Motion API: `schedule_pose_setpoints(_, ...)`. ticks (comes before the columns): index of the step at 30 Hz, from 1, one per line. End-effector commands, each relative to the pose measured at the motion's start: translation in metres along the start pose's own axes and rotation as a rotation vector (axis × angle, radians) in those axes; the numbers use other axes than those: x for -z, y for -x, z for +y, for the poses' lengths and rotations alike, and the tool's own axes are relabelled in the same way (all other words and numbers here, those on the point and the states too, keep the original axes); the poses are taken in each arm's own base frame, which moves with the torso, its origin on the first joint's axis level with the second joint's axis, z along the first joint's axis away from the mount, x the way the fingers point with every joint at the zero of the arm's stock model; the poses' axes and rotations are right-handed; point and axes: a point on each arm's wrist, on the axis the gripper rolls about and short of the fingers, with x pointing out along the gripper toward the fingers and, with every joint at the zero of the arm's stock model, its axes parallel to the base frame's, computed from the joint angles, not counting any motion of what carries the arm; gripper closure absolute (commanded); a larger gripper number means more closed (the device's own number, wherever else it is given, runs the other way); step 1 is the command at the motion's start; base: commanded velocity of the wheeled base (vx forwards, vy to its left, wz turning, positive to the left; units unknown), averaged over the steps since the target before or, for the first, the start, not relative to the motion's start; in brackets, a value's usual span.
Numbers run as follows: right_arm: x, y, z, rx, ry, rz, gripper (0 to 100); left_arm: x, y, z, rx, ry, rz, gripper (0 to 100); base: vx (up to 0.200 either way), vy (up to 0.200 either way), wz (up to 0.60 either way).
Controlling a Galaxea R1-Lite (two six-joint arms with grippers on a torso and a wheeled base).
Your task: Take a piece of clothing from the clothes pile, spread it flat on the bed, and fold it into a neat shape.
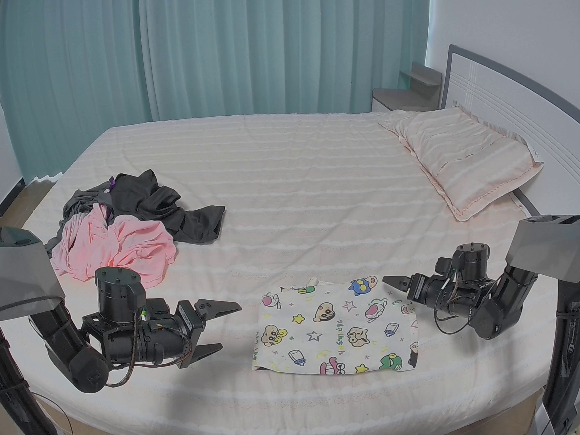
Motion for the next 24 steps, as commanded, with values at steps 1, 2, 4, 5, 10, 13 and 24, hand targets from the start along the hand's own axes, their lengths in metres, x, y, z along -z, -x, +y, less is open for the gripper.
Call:
schedule_pose_setpoints(1, 0.010, -0.017, -0.007, 0.008, -0.003, 0.029, 0, 0.000, -0.002, 0.003, -0.011, 0.005, -0.003, 0, 0.000, 0.000, 0.00)
schedule_pose_setpoints(2, 0.009, -0.018, -0.007, 0.006, -0.003, 0.029, 0, 0.000, -0.002, 0.002, -0.010, 0.004, -0.003, 0, 0.000, 0.000, 0.00)
schedule_pose_setpoints(4, 0.007, -0.022, -0.008, 0.002, -0.001, 0.020, 0, 0.000, -0.002, 0.002, -0.010, 0.004, -0.003, 0, 0.000, 0.000, 0.00)
schedule_pose_setpoints(5, 0.006, -0.023, -0.008, 0.002, -0.001, 0.015, 0, 0.000, -0.002, 0.002, -0.010, 0.004, -0.004, 0, 0.000, 0.000, 0.00)
schedule_pose_setpoints(10, 0.001, -0.024, -0.011, 0.011, -0.014, 0.001, 100, 0.000, -0.002, 0.003, -0.014, 0.006, -0.003, 0, 0.000, 0.000, 0.00)
schedule_pose_setpoints(13, -0.003, -0.021, -0.017, 0.026, -0.050, -0.016, 100, 0.000, -0.002, 0.003, -0.015, 0.006, -0.004, 0, 0.000, 0.000, 0.00)
schedule_pose_setpoints(24, -0.014, -0.012, -0.037, 0.093, -0.087, -0.061, 100, 0.000, -0.002, 0.003, -0.015, 0.006, -0.006, 0, 0.000, 0.000, 0.00)
